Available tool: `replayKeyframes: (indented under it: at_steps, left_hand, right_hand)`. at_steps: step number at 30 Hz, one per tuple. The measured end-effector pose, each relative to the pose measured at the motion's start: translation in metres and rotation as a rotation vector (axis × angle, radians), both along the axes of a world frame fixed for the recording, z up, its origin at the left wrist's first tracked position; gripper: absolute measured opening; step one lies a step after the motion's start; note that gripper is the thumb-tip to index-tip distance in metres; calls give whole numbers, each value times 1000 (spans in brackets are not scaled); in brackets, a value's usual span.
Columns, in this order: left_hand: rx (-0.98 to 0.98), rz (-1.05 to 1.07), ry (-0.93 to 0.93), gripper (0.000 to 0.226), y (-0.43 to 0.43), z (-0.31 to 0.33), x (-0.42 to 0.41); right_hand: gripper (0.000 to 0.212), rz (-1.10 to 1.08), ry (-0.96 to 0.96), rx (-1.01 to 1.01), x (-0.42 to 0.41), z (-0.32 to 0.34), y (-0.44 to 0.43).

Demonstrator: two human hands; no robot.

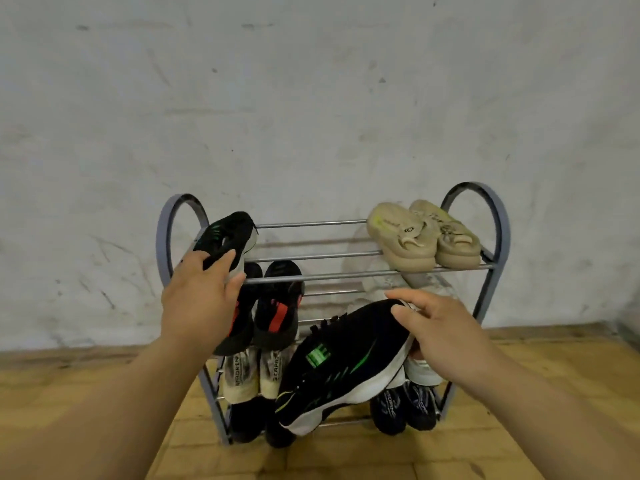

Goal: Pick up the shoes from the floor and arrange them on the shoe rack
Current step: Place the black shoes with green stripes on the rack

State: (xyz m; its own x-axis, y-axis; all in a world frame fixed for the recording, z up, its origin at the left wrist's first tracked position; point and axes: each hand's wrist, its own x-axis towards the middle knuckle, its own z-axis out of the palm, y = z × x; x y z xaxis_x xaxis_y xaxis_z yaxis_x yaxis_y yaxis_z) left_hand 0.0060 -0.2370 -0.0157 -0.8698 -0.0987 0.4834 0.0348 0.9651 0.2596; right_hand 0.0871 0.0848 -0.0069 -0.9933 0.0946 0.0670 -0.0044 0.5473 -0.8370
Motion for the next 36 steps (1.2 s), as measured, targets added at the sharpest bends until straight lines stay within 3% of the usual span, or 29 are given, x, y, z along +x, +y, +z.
replayKeyframes:
  at_steps: [11,15,19,21,24,27,32,36]
  left_hand:
    - [30,55,100,47,-9,-12,-30]
    - [13,83,83,57,-8,-8,-21]
    - [18,-44,188,63,3,7,9]
    - [152,-232,90,59,14,15,27]
    - [434,-524,-353,67,25,14,53]
    - [380,-730,-599,76,32,2,74]
    - [333,-752,-592,73,41,2,92]
    - [307,-731,-554,68,43,5,100]
  right_hand:
    - [29,121,-107,57,-15,-23,-10]
    - [30,128,-113,77,-10,-24,-11]
    - [28,130,-95,104,-4,-14,-8]
    - [26,136,-56,108,-1,-5,-9]
    - [27,115,5,52,5,10,-9]
    - [29,106,50,-59,11,19,-12]
    - [29,103,88,-213,17,28,-18]
    - [27,37,125,-212,19,25,-20]
